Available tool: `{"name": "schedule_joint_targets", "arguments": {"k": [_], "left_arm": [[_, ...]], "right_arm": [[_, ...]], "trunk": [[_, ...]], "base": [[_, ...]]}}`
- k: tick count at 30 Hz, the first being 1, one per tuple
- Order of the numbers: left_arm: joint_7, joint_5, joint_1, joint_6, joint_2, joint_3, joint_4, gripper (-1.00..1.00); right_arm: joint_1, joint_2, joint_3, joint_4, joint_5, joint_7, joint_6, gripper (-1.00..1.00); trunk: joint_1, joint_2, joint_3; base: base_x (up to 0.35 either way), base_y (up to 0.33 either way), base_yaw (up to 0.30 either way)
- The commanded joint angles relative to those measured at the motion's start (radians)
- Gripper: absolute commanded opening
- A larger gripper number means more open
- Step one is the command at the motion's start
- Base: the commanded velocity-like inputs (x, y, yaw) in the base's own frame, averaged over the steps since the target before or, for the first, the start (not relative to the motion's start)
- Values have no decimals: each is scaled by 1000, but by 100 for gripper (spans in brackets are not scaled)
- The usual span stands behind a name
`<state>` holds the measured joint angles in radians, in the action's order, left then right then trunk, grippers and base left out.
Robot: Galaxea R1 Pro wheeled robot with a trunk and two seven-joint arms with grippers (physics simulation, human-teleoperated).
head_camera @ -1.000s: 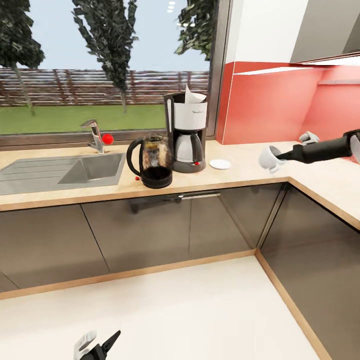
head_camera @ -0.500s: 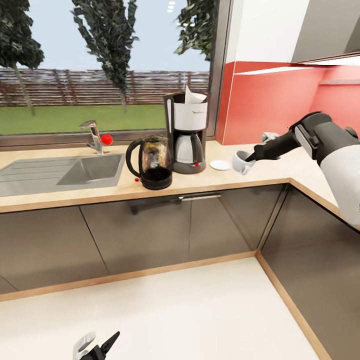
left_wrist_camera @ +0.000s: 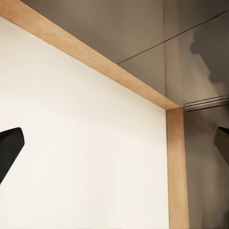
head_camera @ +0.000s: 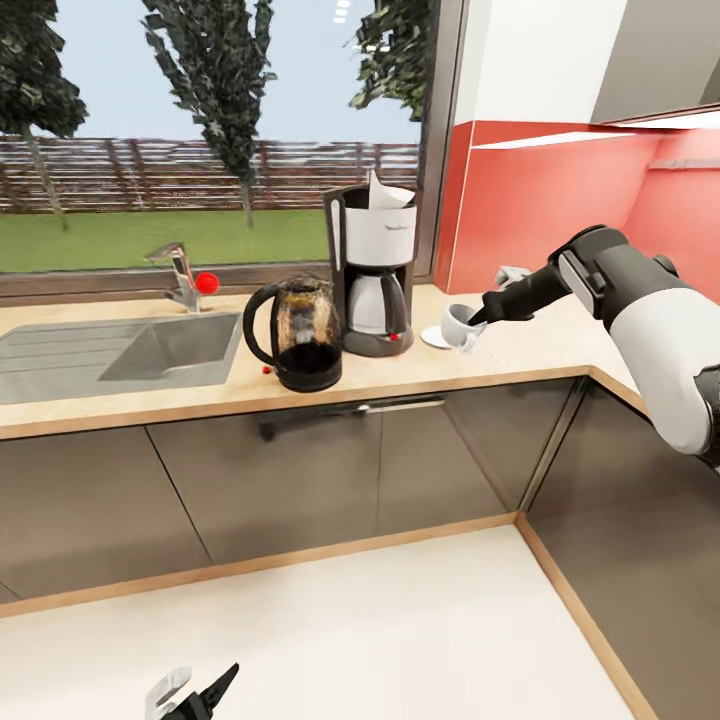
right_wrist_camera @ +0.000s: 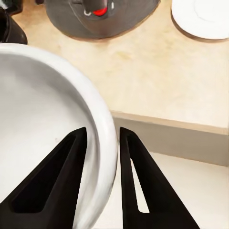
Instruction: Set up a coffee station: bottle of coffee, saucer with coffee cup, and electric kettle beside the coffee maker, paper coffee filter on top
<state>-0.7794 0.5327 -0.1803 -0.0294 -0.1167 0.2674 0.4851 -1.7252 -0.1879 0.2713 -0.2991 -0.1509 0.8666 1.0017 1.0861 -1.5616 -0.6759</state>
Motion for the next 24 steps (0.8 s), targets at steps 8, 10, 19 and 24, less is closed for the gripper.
{"name": "schedule_joint_targets", "arguments": {"k": [8, 10, 19, 24], "left_arm": [[-14, 6, -1, 43, -4, 3, -52, 100], [-45, 6, -1, 67, -11, 3, -80, 100], [-226, 4, -1, 176, -90, 4, -288, 100], [-240, 4, -1, 185, -97, 4, -310, 100]], "right_arm": [[-1, 6, -2, 35, 1, 7, -2, -100], [-1, 7, -4, 38, 4, 7, -2, -100], [-1, 4, -142, 41, 4, 5, -4, -100], [1, 5, -156, 42, 4, 5, -5, -100]], "trunk": [[0, 0, -1], [0, 0, -1], [0, 0, -1], [0, 0, -1]], "base": [[135, -1, 0], [41, 0, 0], [29, 0, 0], [277, 0, 0]]}}
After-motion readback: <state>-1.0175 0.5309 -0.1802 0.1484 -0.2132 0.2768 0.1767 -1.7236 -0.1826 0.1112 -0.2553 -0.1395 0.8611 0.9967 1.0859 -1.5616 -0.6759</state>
